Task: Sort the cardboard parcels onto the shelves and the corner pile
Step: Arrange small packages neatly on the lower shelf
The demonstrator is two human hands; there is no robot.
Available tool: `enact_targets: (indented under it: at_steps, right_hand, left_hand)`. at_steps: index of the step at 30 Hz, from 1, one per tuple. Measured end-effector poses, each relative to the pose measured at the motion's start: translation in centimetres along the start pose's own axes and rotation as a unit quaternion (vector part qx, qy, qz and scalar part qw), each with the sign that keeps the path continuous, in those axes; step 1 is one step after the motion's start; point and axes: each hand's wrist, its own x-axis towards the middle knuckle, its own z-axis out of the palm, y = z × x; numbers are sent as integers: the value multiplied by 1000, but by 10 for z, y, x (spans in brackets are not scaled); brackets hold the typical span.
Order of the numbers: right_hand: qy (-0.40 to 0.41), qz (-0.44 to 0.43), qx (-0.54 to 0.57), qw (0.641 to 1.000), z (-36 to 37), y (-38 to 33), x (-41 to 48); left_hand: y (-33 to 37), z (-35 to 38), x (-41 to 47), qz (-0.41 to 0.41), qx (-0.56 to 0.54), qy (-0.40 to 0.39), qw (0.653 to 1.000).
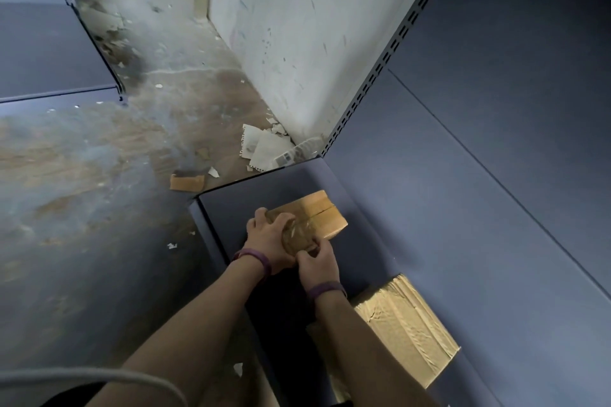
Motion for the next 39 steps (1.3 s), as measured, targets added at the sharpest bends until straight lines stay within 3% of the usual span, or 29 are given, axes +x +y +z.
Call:
enact_targets:
  at_steps: [6,12,18,23,28,31,39]
  right_hand:
    - [111,-1,32,993,-20,4,5]
    - [100,43,159,981,-13,2,7]
    - [114,57,243,961,-3,0,11]
    - [74,78,301,948,-5,2,9]
    - [82,40,266,960,-11,1,3]
    - [80,37,286,954,-11,0,2]
    - [73,15,291,954,-10,1,3]
  left_hand:
    - [-8,-38,-14,-28,-48,17,998]
    - [-17,-59,-26,-16,-36,-4,999]
    - [-17,-81,-24,-4,-77,-103,992]
    - [-26,-85,-18,-36,-137,-83,986]
    - [-31,-80,-16,-86,-272,-12,958]
    - [-29,-78,-13,-100,-297,14,950]
    - [-28,-84,-17,-60,-345,20,936]
